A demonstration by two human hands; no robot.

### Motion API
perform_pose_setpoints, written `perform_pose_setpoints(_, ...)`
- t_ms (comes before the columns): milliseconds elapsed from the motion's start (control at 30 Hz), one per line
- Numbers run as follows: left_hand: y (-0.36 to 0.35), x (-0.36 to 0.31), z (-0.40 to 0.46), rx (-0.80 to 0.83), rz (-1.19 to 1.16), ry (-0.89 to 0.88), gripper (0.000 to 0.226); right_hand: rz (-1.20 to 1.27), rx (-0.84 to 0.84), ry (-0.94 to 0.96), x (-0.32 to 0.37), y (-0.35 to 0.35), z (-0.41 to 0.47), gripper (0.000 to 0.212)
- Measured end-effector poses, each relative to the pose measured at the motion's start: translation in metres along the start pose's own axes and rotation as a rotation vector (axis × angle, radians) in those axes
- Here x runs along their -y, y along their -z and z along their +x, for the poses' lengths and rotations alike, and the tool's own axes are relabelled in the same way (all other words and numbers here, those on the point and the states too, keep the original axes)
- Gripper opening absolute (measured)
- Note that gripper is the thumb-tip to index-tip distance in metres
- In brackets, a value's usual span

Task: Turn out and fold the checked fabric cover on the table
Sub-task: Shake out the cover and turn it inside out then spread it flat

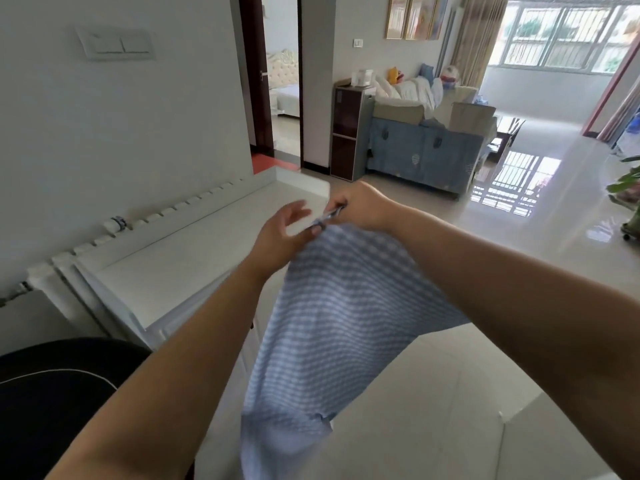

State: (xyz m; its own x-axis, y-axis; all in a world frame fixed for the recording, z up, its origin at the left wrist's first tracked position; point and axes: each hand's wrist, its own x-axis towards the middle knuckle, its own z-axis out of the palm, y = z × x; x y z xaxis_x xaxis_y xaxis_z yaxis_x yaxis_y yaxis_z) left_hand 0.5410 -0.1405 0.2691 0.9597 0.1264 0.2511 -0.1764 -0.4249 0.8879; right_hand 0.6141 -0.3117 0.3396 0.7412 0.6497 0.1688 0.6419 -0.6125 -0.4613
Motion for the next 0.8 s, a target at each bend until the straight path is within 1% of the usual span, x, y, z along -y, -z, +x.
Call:
perform_pose_setpoints(67, 0.004, -0.013, 0.005, 0.100, -0.078, -0.013, 0.024, 0.022, 0.051, -0.036, -0.004, -0.005, -0.002, 0.015)
perform_pose_setpoints(100, 0.005, -0.014, 0.003, 0.124, -0.109, -0.014, 0.013, 0.029, 0.066, -0.052, -0.006, -0.006, -0.004, 0.016)
perform_pose_setpoints(133, 0.003, -0.014, 0.000, 0.127, -0.127, -0.011, 0.006, 0.035, 0.081, -0.064, -0.007, -0.005, -0.004, 0.018)
perform_pose_setpoints(167, 0.001, -0.014, -0.003, 0.113, -0.134, -0.009, 0.010, 0.037, 0.098, -0.069, -0.007, -0.004, -0.005, 0.023)
perform_pose_setpoints(233, -0.006, -0.014, -0.004, 0.041, -0.118, -0.025, 0.031, 0.032, 0.128, -0.079, -0.006, -0.002, -0.006, 0.032)
perform_pose_setpoints(267, -0.010, -0.016, -0.005, 0.000, -0.117, -0.031, 0.032, 0.026, 0.139, -0.088, -0.005, 0.000, -0.006, 0.034)
perform_pose_setpoints(333, -0.016, -0.018, -0.005, -0.056, -0.120, -0.025, 0.023, 0.029, 0.160, -0.110, -0.005, 0.002, -0.007, 0.037)
perform_pose_setpoints(433, -0.022, -0.020, -0.006, -0.076, -0.104, -0.001, 0.024, 0.076, 0.179, -0.136, -0.008, 0.004, -0.011, 0.038)
perform_pose_setpoints(500, -0.019, -0.022, -0.005, -0.007, -0.153, 0.033, 0.022, 0.076, 0.186, -0.145, -0.010, 0.004, -0.016, 0.035)
perform_pose_setpoints(600, -0.011, -0.022, -0.001, 0.205, -0.177, 0.125, 0.028, 0.058, 0.181, -0.144, -0.014, -0.001, -0.025, 0.040)
perform_pose_setpoints(633, -0.011, -0.020, -0.001, 0.240, -0.175, 0.145, 0.029, 0.065, 0.168, -0.145, -0.016, -0.004, -0.027, 0.041)
perform_pose_setpoints(667, -0.012, -0.020, -0.001, 0.235, -0.181, 0.155, 0.029, 0.078, 0.147, -0.144, -0.017, -0.006, -0.030, 0.041)
perform_pose_setpoints(700, -0.016, -0.022, -0.002, 0.196, -0.191, 0.156, 0.028, 0.091, 0.116, -0.145, -0.018, -0.008, -0.032, 0.039)
perform_pose_setpoints(767, -0.023, -0.027, 0.000, 0.072, -0.204, 0.148, 0.025, 0.113, 0.034, -0.157, -0.023, -0.012, -0.036, 0.027)
perform_pose_setpoints(800, -0.024, -0.029, 0.002, 0.012, -0.199, 0.146, 0.023, 0.118, -0.001, -0.177, -0.028, -0.014, -0.041, 0.025)
